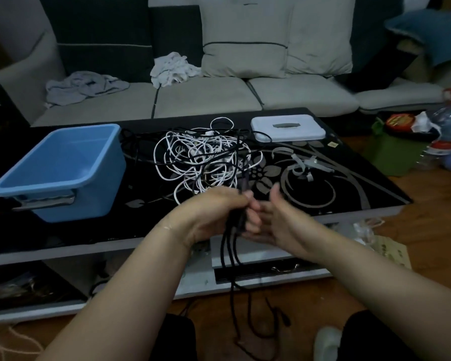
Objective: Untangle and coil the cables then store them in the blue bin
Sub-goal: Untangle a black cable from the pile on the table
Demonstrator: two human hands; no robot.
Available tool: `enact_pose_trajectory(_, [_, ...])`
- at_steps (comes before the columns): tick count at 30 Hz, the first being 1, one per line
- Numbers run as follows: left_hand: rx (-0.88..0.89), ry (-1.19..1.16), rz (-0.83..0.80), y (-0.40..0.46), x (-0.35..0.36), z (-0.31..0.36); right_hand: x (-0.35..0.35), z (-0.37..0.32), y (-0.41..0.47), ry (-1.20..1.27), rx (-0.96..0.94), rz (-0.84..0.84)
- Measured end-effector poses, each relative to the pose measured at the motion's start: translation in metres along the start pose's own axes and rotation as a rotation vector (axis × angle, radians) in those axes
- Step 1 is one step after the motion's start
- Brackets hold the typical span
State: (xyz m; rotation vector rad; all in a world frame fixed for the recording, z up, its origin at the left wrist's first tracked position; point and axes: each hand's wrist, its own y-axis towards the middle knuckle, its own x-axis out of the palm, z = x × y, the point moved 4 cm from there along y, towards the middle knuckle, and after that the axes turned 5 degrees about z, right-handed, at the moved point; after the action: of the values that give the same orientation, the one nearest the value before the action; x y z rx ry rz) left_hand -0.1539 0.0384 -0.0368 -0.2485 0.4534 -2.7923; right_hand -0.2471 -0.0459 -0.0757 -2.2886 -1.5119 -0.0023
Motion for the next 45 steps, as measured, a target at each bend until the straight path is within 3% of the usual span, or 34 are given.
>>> enact_pose_trajectory(2, [-0.002,0.217,-0.133,-0.004,0.014,-0.007,-0.004,-0.015,0.001,0.335,-0.015,0.086])
enact_pose_trajectory(4, [0.001,0.401,-0.171,-0.005,0.021,-0.013,-0.006,-0.022,-0.001,0.458,-0.008,0.164])
enact_pose_trajectory(8, [0.070,0.698,-0.197,-0.007,0.024,-0.019,-0.001,-0.022,-0.002,0.265,-0.027,0.291])
enact_pose_trajectory(12, [0.011,1.098,-0.168,-0.016,-0.001,-0.011,0.003,-0.028,-0.004,0.009,-0.073,0.234])
enact_pose_trajectory(14, [-0.070,1.274,0.097,-0.021,-0.030,0.000,0.003,-0.032,-0.011,-0.178,-0.101,0.217])
enact_pose_trajectory(16, [-0.032,1.459,0.622,-0.029,-0.057,0.019,0.001,-0.037,-0.018,-0.403,-0.140,0.223])
enact_pose_trajectory(18, [0.257,1.386,1.096,-0.038,-0.061,0.035,-0.001,-0.042,-0.025,-0.656,-0.201,0.208])
enact_pose_trajectory(19, [0.460,1.301,1.199,-0.042,-0.056,0.040,-0.001,-0.043,-0.027,-0.779,-0.233,0.175])
enact_pose_trajectory(20, [0.664,1.235,1.202,-0.045,-0.048,0.046,-0.001,-0.045,-0.030,-0.897,-0.262,0.137])
enact_pose_trajectory(22, [0.872,1.142,0.963,-0.040,-0.033,0.048,-0.003,-0.048,-0.034,-1.090,-0.297,0.065])
enact_pose_trajectory(23, [0.863,1.090,0.775,-0.034,-0.025,0.045,-0.004,-0.050,-0.036,-1.155,-0.304,0.030])
enact_pose_trajectory(25, [0.664,1.018,0.446,-0.021,-0.011,0.029,-0.007,-0.055,-0.040,-1.216,-0.336,-0.018])
enact_pose_trajectory(27, [0.492,0.930,0.279,-0.011,-0.002,0.015,-0.010,-0.061,-0.042,-1.216,-0.407,0.010])
enact_pose_trajectory(32, [0.501,0.722,0.228,-0.010,0.006,0.018,-0.023,-0.072,-0.036,-1.062,-0.620,0.256])
enact_pose_trajectory(36, [0.359,0.307,0.086,-0.010,0.014,0.017,-0.021,-0.071,-0.030,-0.805,-0.679,0.254])
enact_pose_trajectory(39, [0.260,0.124,0.022,-0.009,0.017,0.016,-0.020,-0.071,-0.026,-0.574,-0.669,0.230])
enact_pose_trajectory(45, [0.118,-0.117,-0.200,-0.011,0.018,0.006,-0.009,-0.063,-0.015,-0.518,-0.716,0.168])
